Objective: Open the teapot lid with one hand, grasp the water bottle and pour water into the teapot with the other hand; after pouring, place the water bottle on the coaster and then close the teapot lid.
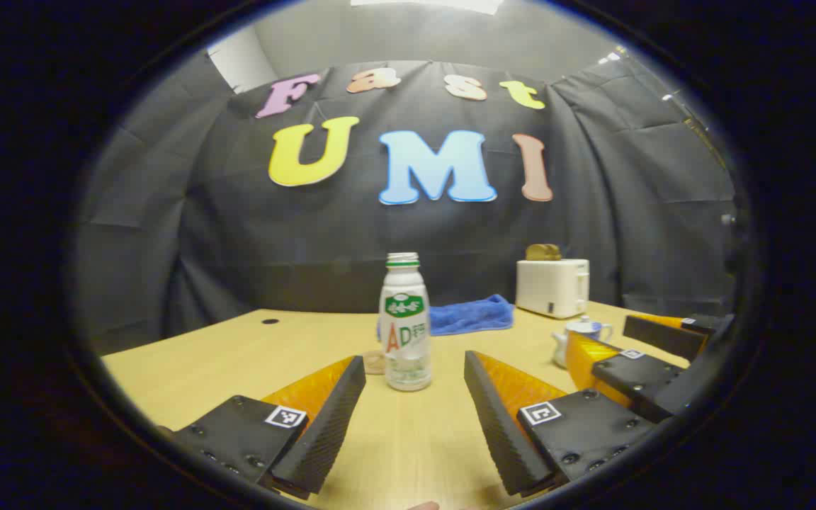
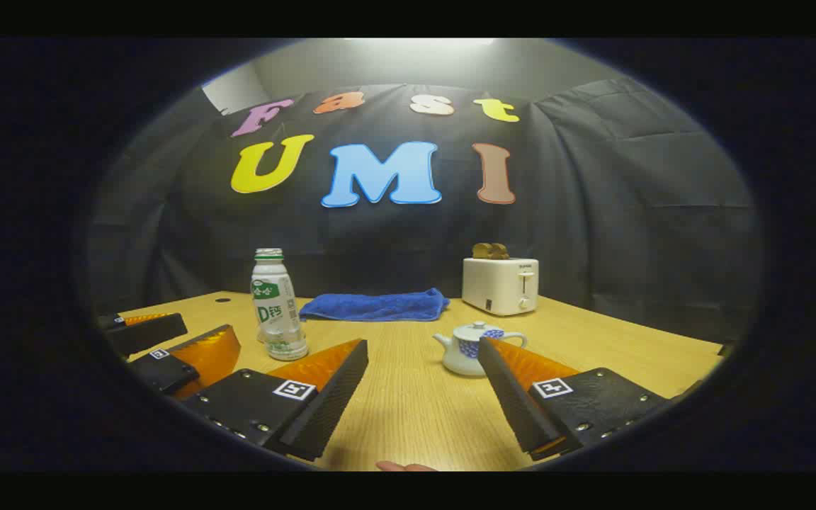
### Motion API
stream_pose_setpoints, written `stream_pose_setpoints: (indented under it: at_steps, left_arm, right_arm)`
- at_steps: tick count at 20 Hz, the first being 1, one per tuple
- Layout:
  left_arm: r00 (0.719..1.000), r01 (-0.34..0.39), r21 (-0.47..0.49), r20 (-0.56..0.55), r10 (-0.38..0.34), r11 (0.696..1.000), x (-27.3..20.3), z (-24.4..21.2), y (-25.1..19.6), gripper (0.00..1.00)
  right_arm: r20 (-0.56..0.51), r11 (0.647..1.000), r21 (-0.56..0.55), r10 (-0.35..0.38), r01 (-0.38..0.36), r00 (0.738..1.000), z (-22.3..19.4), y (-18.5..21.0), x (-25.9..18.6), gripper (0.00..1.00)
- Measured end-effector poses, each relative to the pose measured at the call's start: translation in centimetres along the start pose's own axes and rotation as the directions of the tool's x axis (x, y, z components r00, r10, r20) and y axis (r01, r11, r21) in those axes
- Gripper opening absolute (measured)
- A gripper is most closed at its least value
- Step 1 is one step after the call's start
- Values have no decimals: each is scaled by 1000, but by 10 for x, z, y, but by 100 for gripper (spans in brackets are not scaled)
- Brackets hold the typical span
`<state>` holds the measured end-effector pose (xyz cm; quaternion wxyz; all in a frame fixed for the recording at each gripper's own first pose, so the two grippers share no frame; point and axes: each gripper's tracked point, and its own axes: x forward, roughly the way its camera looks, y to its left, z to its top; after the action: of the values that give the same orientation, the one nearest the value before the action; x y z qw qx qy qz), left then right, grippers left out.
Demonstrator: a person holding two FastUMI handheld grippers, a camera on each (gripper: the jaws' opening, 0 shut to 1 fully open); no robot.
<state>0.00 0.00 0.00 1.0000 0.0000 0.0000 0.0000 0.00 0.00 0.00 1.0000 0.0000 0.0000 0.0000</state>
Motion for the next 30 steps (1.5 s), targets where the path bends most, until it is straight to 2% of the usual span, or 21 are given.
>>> stream_pose_setpoints:
  at_steps: [2, 6, 7, 9, 19, 23, 25, 27, 28, 30]
  left_arm:
    - [1000, 2, -1, -2, -2, 1000, 2, -1, -4, 94]
    - [998, 57, -3, 2, -57, 998, 3, 2, -17, 94]
    - [999, 43, -4, 3, -43, 999, 3, 2, -14, 100]
    - [1000, 32, -2, 2, -32, 1000, 5, 3, -14, 100]
    - [1000, 16, -2, 3, -16, 1000, 5, 2, -13, 100]
    - [999, 41, -9, 5, -41, 999, 8, 3, -18, 100]
    - [998, 63, -40, -12, -64, 997, 14, 0, -19, 88]
    - [998, 65, -79, -11, -66, 995, 21, 8, -15, 88]
    - [999, 54, -83, 4, -54, 995, 26, 16, -10, 100]
    - [999, 21, -52, 36, -19, 998, 37, 30, 3, 100]
  right_arm:
    - [0, 1000, -4, 23, -23, 1000, -1, 0, 2, 95]
    - [-3, 997, -1, 75, -75, 997, -2, 2, 5, 95]
    - [1, 997, 4, 74, -74, 997, -2, 0, 6, 95]
    - [0, 995, 9, 103, -103, 995, -3, 5, 5, 95]
    - [3, 995, 5, 103, -103, 995, -3, 5, 7, 95]
    - [3, 992, 12, 129, -129, 992, -3, 4, 10, 95]
    - [-10, 992, -9, 123, -123, 992, -4, 1, 13, 95]
    - [-8, 992, 5, 122, -122, 992, 4, -6, 17, 95]
    - [-4, 993, 9, 118, -118, 993, 8, -10, 21, 95]
    - [-14, 995, -3, 102, -102, 995, 10, -16, 29, 95]
